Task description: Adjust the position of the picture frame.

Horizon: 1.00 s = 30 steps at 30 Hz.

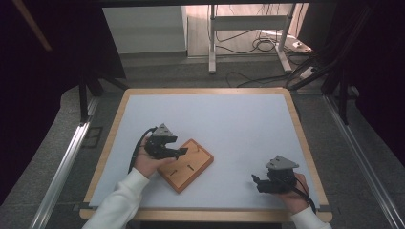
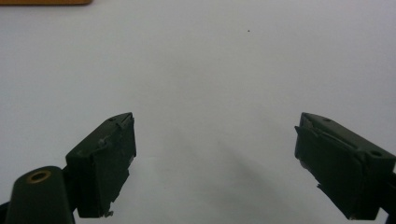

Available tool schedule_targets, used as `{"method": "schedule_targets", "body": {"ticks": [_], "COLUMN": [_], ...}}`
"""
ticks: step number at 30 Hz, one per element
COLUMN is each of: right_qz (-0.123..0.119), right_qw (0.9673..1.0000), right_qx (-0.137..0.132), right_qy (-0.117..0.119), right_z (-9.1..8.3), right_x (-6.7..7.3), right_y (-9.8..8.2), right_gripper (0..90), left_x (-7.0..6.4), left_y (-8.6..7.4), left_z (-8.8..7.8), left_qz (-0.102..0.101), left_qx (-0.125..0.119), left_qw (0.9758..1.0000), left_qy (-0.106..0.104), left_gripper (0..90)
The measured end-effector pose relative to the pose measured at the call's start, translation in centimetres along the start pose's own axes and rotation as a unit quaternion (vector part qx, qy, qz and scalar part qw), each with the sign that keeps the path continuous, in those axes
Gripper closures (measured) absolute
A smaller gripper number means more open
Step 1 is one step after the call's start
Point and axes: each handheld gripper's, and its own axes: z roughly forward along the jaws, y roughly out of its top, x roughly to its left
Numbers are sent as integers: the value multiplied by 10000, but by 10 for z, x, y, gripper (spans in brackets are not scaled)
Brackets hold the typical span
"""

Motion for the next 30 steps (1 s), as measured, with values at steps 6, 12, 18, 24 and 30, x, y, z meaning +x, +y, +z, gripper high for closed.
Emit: {"method": "schedule_targets", "body": {"ticks": [6,12,18,24,30], "right_qz": [0,-5,-7,-14,-35], "right_qw": [10000,10000,10000,10000,9999], "right_qx": [11,35,42,73,95], "right_qy": [-5,-3,3,12,11], "right_z": [0,1,1,3,3], "right_x": [0,0,1,1,1], "right_y": [-1,-1,-1,-2,-2], "right_gripper": [128,128,128,128,128], "left_x": [11,21,25,25,23], "left_y": [-16,-32,-47,-61,-67], "left_z": [-21,-27,-29,-26,-25], "left_qz": [88,-61,-49,-38,-14], "left_qx": [94,368,650,886,1017], "left_qw": [9999,9993,9979,9961,9948], "left_qy": [-44,-12,58,-10,-42], "left_gripper": [653,900,900,900,900]}}
